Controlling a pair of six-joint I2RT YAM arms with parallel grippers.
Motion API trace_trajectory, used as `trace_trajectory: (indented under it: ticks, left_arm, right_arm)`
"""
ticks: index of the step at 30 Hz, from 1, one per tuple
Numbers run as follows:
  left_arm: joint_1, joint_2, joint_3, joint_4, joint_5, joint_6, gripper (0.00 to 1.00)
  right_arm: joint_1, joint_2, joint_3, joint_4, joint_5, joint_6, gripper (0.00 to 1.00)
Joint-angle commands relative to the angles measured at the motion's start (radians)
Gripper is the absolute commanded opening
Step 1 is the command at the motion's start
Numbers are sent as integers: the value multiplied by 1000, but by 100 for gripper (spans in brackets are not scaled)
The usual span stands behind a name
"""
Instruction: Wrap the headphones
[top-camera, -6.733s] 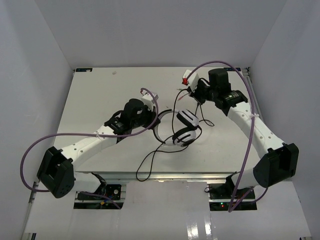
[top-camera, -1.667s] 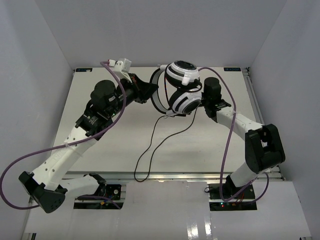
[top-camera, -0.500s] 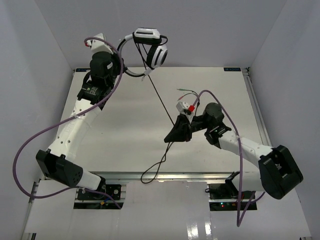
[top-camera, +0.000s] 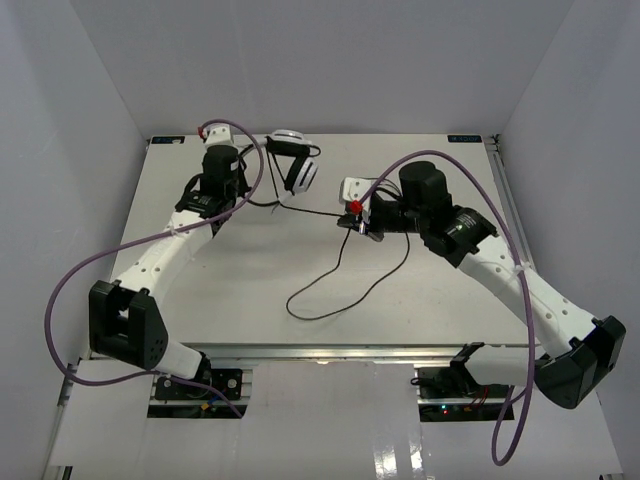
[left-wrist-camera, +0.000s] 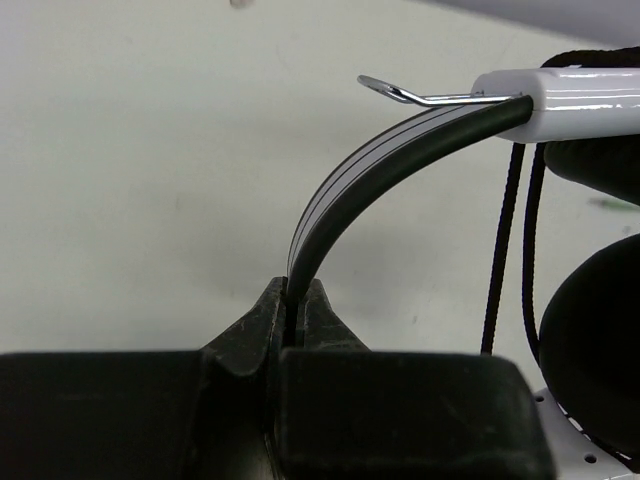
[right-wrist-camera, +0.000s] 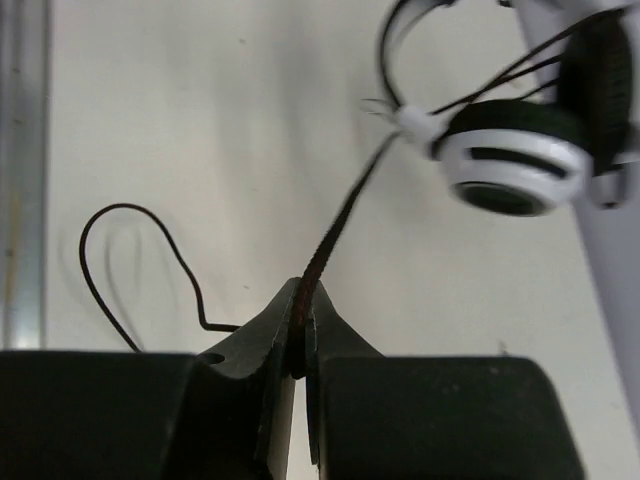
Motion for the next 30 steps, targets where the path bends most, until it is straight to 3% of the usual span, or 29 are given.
trace_trajectory:
  ticks: [1,6,8,13,21,26,30]
  left_arm:
    - [-13,-19,-102,50,104,26,0]
    - [-97,-30,-155,-2,199,82,0]
    - [-190,-42,-155,-47,261,98,0]
    - [-304,-119,-195,-102,330,111,0]
    - [-370,-282,-238,-118,523,68,0]
    - [-370,-397,-211,-102,556,19,0]
    - [-370,-426,-145,-95,565,-9,0]
  right_arm:
    - [17,11,120,-148,361,-256,8]
    - [25,60,171,-103,469,-307,8]
    - [28,87,167,-74,520,-337,8]
    - [28,112,132,-28,584,-368,10]
    - [2,183,116,14,566,-341,13]
    - [-138,235,146,0,325,-224,14]
    - [-207,241,114,-11,5,-150,16]
